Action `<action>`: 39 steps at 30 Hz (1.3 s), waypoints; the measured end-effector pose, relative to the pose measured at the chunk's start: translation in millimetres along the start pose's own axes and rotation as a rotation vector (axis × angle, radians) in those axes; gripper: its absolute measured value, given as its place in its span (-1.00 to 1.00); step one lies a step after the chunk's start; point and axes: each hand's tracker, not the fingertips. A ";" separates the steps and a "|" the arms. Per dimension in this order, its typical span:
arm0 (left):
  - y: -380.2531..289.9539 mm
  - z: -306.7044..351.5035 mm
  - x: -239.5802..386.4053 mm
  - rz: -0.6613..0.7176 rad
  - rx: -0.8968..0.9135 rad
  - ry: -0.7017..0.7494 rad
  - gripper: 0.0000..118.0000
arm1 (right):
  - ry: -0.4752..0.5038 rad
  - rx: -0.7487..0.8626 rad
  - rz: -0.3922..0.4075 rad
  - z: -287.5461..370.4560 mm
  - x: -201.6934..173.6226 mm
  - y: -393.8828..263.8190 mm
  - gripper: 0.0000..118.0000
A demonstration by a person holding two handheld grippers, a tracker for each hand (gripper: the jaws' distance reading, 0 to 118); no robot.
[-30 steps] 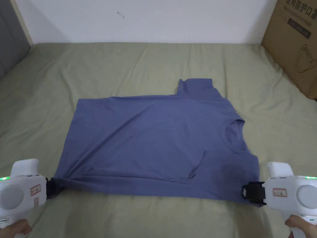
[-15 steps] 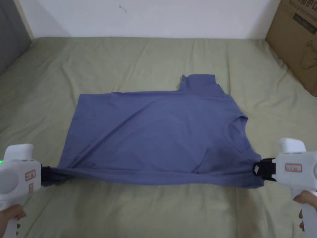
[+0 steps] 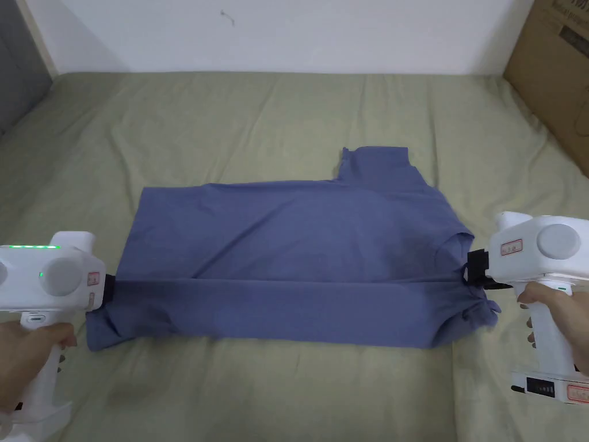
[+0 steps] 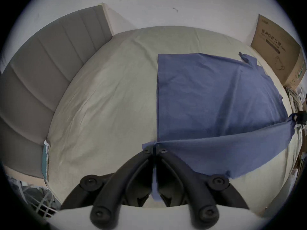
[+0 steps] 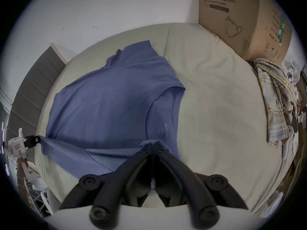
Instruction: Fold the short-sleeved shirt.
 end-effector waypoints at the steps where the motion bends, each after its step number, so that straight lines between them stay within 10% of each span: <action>1: 0.4 -4.5 1.7 -0.007 0.000 0.018 -0.40 | -0.005 -0.005 -0.004 -9.8 1.0 3.3 -0.82; 4: -2.1 -11.4 -1.6 0.024 -0.020 0.006 0.65 | -0.053 -0.010 0.038 -11.9 -6.1 1.9 0.04; 13: -37.2 40.3 -8.0 0.043 0.043 -0.070 0.60 | -0.046 0.090 0.083 39.9 -3.4 -33.5 0.05; 15: -51.8 56.9 -9.2 0.053 0.072 -0.097 0.32 | -0.030 0.104 0.080 50.5 -2.4 -48.2 -0.04; 17: -67.8 69.7 -6.8 0.071 0.093 -0.137 -0.79 | -0.012 0.127 0.095 63.0 -5.7 -70.2 -0.76; 18: -75.0 73.0 -4.5 0.067 0.087 -0.143 -1.00 | -0.018 0.135 0.096 64.8 -8.1 -79.4 -0.99; 26: -101.6 66.1 2.7 0.129 0.057 -0.163 -1.00 | 0.011 0.077 0.065 55.6 -17.1 -136.7 -0.99; 27: -98.5 63.1 0.3 0.131 0.058 -0.152 -0.93 | 0.022 0.070 0.052 55.2 -16.1 -139.3 -0.99; 30: -86.0 47.1 -6.8 0.155 0.053 -0.128 0.71 | 0.028 0.069 0.036 53.4 -11.5 -142.8 -0.99; 31: -82.1 41.0 -7.9 0.166 0.046 -0.122 0.83 | 0.023 0.068 0.036 53.9 -10.8 -142.8 -0.99; 35: -70.8 16.8 -4.1 0.165 0.018 -0.115 0.53 | 0.002 0.068 0.030 59.1 -5.9 -143.3 -0.99; 37: -72.7 0.5 -0.3 0.154 -0.020 -0.124 -0.22 | -0.001 0.071 0.016 59.6 -1.8 -143.0 -0.99; 39: -75.8 -2.1 4.1 0.221 -0.009 -0.172 -0.41 | -0.006 0.075 0.004 60.6 2.8 -141.6 -0.99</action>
